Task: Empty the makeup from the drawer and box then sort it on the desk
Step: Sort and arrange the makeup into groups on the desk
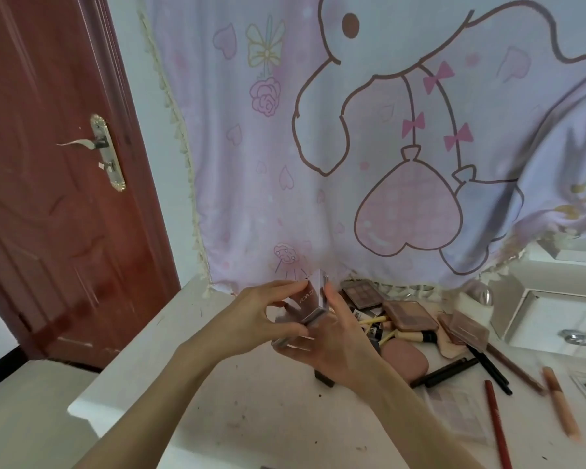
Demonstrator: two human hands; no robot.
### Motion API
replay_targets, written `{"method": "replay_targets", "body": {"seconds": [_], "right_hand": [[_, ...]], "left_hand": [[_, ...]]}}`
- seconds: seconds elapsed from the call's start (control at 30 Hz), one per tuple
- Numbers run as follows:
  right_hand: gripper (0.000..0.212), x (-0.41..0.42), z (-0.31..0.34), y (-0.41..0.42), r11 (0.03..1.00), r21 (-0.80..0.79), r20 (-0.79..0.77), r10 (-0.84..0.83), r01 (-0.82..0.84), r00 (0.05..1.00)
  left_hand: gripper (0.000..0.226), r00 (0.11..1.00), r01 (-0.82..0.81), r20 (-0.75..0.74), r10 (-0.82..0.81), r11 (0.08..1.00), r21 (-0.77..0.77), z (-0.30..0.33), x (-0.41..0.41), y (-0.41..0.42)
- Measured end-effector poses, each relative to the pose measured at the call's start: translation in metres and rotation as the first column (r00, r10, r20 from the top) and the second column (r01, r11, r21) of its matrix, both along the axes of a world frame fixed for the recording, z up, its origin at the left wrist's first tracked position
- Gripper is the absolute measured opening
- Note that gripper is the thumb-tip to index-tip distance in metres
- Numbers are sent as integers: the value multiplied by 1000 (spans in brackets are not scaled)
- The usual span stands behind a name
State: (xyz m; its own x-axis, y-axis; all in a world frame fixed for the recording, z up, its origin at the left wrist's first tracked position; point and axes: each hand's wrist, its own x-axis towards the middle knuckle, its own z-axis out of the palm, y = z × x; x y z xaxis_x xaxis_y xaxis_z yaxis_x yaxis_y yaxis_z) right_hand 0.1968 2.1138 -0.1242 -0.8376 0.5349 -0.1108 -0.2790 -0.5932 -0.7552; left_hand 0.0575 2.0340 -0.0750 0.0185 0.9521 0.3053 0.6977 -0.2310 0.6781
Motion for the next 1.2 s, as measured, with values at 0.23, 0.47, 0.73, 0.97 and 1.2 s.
{"method": "replay_targets", "body": {"seconds": [0.23, 0.47, 0.73, 0.97, 1.2], "right_hand": [[68, -11, -6, -3, 1000, -1, 30, -6, 6, 1000], [70, -18, -6, -10, 995, -97, -34, 23, -27, 999], [59, -60, -15, -14, 988, -153, 96, 29, -14, 995], [25, -118, -46, 4, 989, -37, 264, -128, 143, 956], [37, -157, -83, 21, 442, 861, 485, -562, -252, 670]], "left_hand": [[51, 996, 69, 56, -66, 997, -40, 1, -16, -3], [31, 982, 53, 189, -22, 986, -160, 10, -42, -5], [19, 966, -244, 55, 251, 963, -112, -4, -93, 17], [20, 913, -383, -214, 348, 911, -155, -35, -141, 43], [21, 888, -398, -328, 322, 896, -197, -54, -176, 80]]}}
